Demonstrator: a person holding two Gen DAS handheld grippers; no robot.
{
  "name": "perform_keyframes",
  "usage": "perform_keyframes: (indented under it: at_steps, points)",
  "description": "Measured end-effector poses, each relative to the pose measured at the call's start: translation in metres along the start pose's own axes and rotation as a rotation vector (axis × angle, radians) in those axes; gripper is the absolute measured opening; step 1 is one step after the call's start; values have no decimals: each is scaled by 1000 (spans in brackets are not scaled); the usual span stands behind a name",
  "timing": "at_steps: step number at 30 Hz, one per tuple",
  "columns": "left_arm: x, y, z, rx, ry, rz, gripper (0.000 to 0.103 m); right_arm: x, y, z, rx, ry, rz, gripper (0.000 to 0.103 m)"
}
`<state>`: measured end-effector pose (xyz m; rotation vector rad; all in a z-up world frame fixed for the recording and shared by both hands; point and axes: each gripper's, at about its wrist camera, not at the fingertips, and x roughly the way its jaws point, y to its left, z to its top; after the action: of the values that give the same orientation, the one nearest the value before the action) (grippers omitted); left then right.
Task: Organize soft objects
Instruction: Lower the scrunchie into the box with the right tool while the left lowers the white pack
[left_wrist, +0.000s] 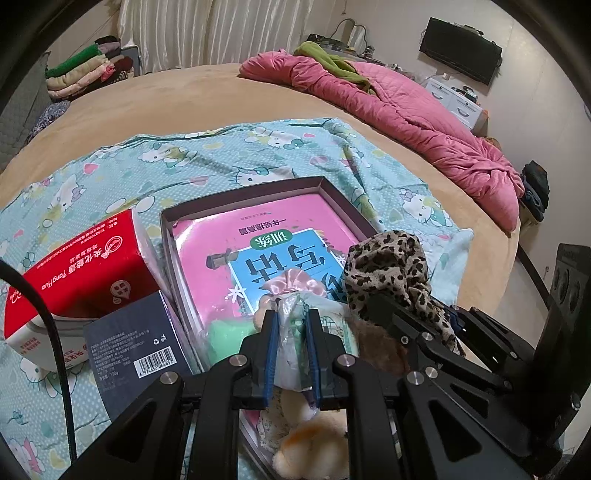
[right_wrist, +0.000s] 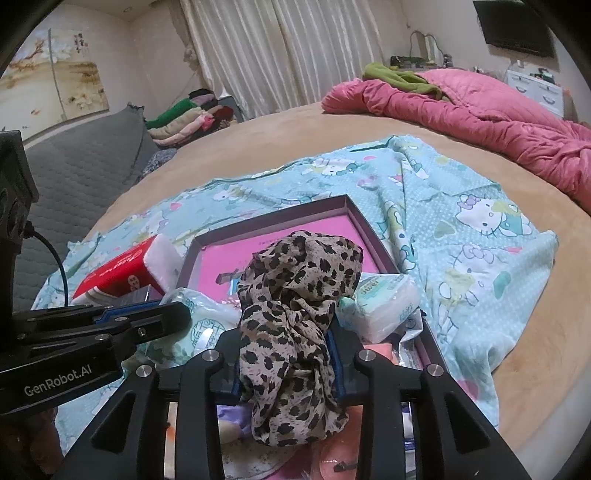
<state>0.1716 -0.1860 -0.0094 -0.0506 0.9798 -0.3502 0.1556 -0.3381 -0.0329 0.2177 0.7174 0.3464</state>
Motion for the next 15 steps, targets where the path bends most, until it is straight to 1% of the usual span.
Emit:
perform_keyframes:
  at_steps: [8, 13, 14, 15]
  points:
    - [2, 4, 1, -15, -3, 0, 15, 2, 3, 1, -17, 3, 3, 38]
    - [-1, 8, 2, -30, -19, 3, 15, 2, 5, 0, -17, -4, 4, 39]
    - [-1, 10, 3, -37, -22, 2, 15, 2, 5, 0, -17, -7, 7, 39]
    - [-1, 11, 3, -42, -23, 0, 15, 3, 6, 0, -18, -5, 8, 42]
